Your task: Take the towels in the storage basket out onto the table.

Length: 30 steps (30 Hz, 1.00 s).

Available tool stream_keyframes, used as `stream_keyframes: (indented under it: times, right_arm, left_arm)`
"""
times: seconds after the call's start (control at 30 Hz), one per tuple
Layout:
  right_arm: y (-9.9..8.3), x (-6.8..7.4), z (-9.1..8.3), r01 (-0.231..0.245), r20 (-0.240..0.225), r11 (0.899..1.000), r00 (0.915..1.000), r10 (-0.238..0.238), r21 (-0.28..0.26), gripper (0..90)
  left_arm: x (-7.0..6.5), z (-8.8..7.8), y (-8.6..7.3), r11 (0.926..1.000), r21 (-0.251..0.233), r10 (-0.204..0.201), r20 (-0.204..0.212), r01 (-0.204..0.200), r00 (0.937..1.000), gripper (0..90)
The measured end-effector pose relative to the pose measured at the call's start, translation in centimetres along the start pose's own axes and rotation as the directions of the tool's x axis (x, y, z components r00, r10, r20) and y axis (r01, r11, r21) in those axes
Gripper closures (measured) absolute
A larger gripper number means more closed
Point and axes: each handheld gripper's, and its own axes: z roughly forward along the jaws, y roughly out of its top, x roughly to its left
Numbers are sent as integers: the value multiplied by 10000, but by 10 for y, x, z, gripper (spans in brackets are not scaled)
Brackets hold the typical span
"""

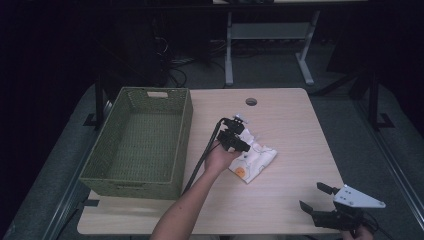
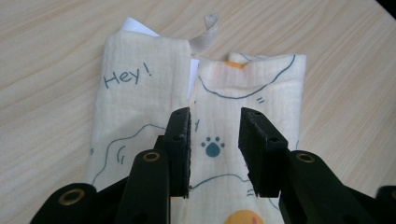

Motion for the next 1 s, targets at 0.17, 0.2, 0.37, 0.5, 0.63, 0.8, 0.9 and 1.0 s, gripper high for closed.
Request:
stream_keyframes:
  times: [0.17,0.2,0.37,0.5,0.63,0.8,0.9,1.0]
  right_arm:
    - [1,2,2,78,-62,10000,10000,-78,61,138]
    - [1,2,2,78,-62,10000,10000,-78,61,138]
    - [1,2,3,75,-54,9999,10000,-74,100,138]
    - [0,1,2,70,-15,9999,10000,-70,92,138]
    - [0,1,2,65,-23,9999,10000,-64,114,138]
    - [0,2,3,57,-5,9999,10000,-57,131,138]
    - [0,2,3,63,1,9999,10000,-63,117,138]
    - [0,2,3,95,-9,9999,10000,-95,119,139]
  left_arm:
    - [-7,-2,-7,9997,-75,211,-3,-211,9998,631]
    - [-8,-3,-7,9994,-82,334,-19,-334,9994,631]
    - [-15,-7,-12,9971,-171,739,-44,-740,9973,601]
    - [-17,-10,-18,9956,-297,892,-32,-893,9960,584]
    - [-17,-12,-22,9944,-403,977,-58,-979,9952,572]
    - [-21,-15,-30,9914,-349,1252,-240,-1260,9918,513]
    - [-20,-16,-34,9907,-301,1318,-348,-1329,9907,491]
    - [-20,-17,-39,9909,-401,1274,-358,-1288,9912,473]
